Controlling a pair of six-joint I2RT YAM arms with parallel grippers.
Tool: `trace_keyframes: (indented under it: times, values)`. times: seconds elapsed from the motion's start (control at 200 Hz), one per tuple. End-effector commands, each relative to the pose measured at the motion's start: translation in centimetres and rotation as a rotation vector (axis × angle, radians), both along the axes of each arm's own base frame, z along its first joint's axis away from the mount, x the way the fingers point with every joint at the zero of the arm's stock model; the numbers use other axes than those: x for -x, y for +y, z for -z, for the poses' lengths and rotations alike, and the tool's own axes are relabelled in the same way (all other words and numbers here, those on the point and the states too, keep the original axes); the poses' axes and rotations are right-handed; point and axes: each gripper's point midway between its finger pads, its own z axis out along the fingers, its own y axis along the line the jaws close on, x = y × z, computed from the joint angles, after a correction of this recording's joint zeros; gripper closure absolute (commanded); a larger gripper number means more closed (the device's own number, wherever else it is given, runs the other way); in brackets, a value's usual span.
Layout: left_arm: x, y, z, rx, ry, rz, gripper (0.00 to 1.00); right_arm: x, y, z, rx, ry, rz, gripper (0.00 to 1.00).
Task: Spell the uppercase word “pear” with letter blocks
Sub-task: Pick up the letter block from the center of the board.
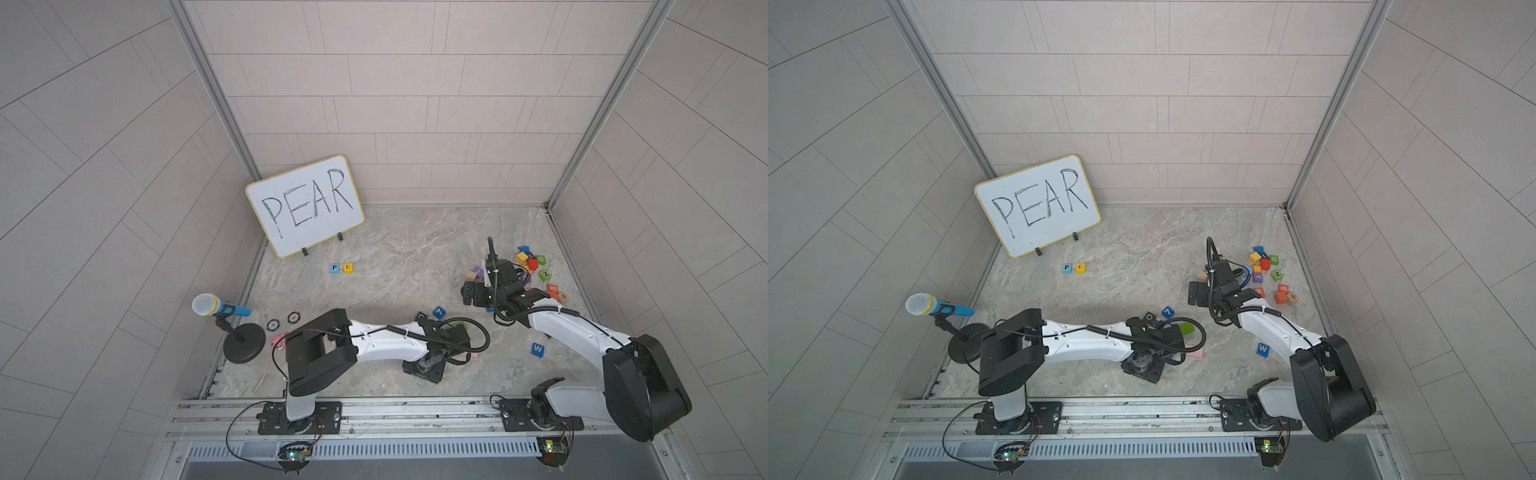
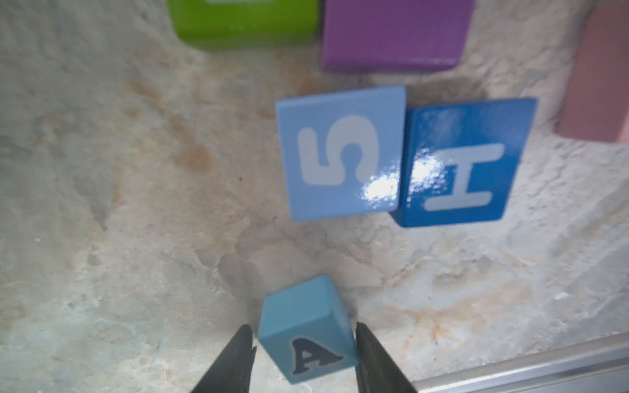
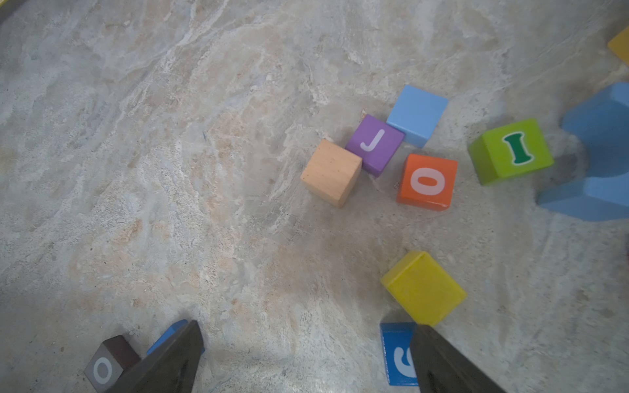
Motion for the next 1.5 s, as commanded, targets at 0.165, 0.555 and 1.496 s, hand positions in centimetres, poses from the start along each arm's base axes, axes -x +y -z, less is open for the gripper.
trace_keyframes:
  times: [0.165, 0.555, 1.496]
  values:
    - [-0.7, 0.4, 0.1, -0.032, -0.011, -0.015, 0.53, 0.3, -0.3, 0.4, -0.003, 0.012, 0.009, 0.00]
    - [-1.5, 0.2, 1.0, -0.055, -0.009, -0.031, 0.52, 0.3, -0.2, 0.7, -0.008, 0.020, 0.007, 0.00]
    - [-4.9, 1.3, -2.7, -0.049, -0.151, -0.093, 0.74, 0.1, 1.0, -0.1, -0.042, -0.005, -0.037, 0.00]
